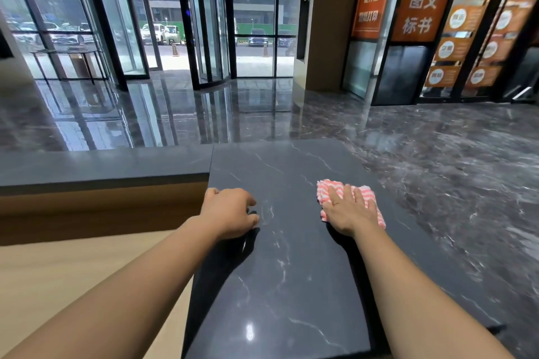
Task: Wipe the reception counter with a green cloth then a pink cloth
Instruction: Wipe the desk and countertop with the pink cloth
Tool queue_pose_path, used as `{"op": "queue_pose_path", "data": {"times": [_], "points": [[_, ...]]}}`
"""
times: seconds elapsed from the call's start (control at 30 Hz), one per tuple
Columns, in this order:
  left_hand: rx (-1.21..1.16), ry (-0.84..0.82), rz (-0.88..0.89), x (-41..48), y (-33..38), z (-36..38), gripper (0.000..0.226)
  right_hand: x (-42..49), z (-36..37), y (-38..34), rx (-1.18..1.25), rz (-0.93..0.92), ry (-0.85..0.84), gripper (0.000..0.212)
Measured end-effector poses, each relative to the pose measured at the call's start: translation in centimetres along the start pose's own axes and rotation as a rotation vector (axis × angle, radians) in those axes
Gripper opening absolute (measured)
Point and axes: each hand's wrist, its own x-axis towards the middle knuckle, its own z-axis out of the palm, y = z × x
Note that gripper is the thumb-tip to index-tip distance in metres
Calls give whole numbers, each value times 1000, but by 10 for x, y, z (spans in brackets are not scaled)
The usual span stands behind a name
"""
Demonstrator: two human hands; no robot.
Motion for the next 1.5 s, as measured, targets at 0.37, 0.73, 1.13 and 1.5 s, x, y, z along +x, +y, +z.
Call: {"op": "queue_pose_path", "data": {"times": [0.37, 0.73, 1.13, 1.5], "points": [[-1083, -30, -495, 49, -89, 8, 25, 92, -5, -72, -7, 28, 14, 59], [-1795, 58, -769, 60, -110, 36, 41, 117, 20, -224, -56, -273, 0, 59], [-1898, 255, -771, 72, -80, 3, 53, 113, 17, -191, -131, -565, -29, 52], [-1868, 160, -777, 78, -95, 14, 61, 183, -11, -124, -48, -110, 37, 56]]}}
